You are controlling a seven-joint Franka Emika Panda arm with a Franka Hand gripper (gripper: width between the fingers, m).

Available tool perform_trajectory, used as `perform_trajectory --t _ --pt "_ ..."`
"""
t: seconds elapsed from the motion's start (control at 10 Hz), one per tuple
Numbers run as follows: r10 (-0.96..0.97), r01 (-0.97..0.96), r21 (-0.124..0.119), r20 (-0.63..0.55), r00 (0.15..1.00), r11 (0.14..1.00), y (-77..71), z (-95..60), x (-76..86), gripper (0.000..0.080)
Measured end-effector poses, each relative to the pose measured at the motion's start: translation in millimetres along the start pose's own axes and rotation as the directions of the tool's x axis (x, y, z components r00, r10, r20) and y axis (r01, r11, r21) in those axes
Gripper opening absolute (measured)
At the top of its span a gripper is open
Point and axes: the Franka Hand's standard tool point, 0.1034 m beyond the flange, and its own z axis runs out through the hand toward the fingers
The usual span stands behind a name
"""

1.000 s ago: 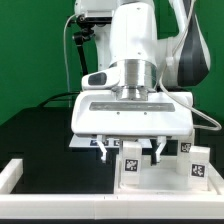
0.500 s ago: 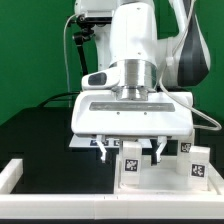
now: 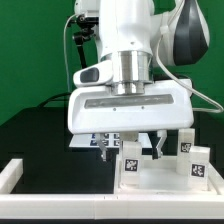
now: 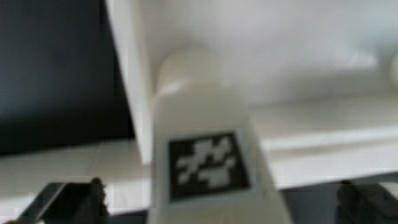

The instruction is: Assemble square table

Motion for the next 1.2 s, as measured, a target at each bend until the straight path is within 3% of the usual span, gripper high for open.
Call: perform_trajectory --t 0.1,0.3,0.4,0.6,0.7,1.1,1.2 --pt "0.001 -0.003 0.02 0.092 0.996 1.0 -0.4 0.5 0.3 0.0649" --pt "0.055 -0.06 0.019 0.207 0.977 0.998 -1.0 -2.4 1.3 0.0649" --pt "0.056 -0.06 0.016 0.191 0.98 0.998 0.0 -2.1 3.7 0.0649" --pt "0.097 -0.1 0.008 0.193 0.976 0.995 0.0 -1.5 2.8 0.0387" --pt "0.154 -0.157 -0.004 0.193 0.969 0.988 0.7 -1.3 2.8 0.0286" --pt "0.416 -0.413 -0.055 0.186 0.89 0.909 0.1 -0.1 2.3 0.0287" --pt "0.574 -0.567 -0.089 0.172 0.801 0.819 0.0 0.8 2.8 0.0287"
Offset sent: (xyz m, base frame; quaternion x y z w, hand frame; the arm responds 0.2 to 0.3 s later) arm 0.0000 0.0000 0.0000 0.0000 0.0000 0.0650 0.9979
